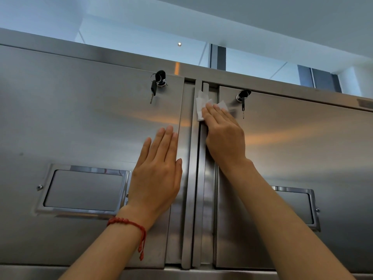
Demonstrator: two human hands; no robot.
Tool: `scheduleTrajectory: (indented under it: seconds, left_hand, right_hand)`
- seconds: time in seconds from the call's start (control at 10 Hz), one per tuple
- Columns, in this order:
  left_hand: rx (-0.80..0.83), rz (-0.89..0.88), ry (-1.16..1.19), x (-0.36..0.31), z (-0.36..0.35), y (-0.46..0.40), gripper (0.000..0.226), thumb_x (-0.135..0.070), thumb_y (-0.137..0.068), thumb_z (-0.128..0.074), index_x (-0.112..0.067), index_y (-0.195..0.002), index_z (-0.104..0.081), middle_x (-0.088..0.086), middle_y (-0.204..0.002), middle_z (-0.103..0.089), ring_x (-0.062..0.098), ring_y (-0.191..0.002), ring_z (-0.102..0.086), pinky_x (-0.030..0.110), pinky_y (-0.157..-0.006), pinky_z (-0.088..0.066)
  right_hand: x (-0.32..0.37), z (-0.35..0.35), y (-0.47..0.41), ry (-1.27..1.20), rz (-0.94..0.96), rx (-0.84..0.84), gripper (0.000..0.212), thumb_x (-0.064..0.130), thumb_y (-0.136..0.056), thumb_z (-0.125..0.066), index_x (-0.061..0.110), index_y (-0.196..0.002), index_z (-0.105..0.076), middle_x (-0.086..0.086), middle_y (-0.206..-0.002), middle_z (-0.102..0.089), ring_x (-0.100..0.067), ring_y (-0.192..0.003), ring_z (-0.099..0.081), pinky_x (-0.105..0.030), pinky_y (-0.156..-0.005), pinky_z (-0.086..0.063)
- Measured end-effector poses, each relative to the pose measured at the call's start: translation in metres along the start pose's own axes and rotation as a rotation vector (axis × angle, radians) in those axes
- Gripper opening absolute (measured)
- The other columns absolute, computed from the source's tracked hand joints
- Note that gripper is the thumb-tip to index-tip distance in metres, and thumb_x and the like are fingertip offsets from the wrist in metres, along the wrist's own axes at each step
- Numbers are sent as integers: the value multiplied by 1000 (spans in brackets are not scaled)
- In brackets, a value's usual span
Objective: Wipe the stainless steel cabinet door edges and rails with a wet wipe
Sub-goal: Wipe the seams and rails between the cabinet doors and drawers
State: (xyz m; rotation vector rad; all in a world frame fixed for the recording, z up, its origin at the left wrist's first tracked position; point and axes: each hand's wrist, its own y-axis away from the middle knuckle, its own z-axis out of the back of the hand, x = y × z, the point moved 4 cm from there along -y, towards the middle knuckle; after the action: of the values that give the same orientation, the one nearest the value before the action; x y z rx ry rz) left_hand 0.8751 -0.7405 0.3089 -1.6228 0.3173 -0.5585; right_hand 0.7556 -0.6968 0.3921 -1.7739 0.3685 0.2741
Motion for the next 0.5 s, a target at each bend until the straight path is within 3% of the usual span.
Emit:
scheduleTrajectory:
  seconds: [0.2, 0.3, 0.5]
  left_hand:
    - [-8, -1, 4, 0, 0, 0, 54, -26, -93, -28, 2, -138, -38, 18, -145, -34, 31, -135, -31, 50, -109, -27]
    - [-4, 4, 9, 0, 1, 0, 54, -27, -93, -28, 1, -138, -37, 18, -145, -34, 30, -136, -30, 48, -110, -27]
    - [-22, -2, 7, -1, 1, 0, 54, -26, -93, -28, 2, -137, -38, 18, -144, -35, 31, -135, -31, 49, -109, -26]
  right_hand:
    - [-5, -3, -15, -14, -42, 67, 35, -7, -85, -58, -7, -120, -59, -25, -123, -58, -36, -116, -56, -36, -103, -28]
    - [-3, -1, -7, -11, -36, 30, 34, -10, -80, -63, -8, -114, -63, -26, -117, -61, -37, -110, -60, -38, -100, -32]
    - [-6, -4, -14, -19, -49, 76, 35, -6, -86, -57, -6, -121, -59, -24, -124, -57, -35, -117, -56, -35, -104, -28]
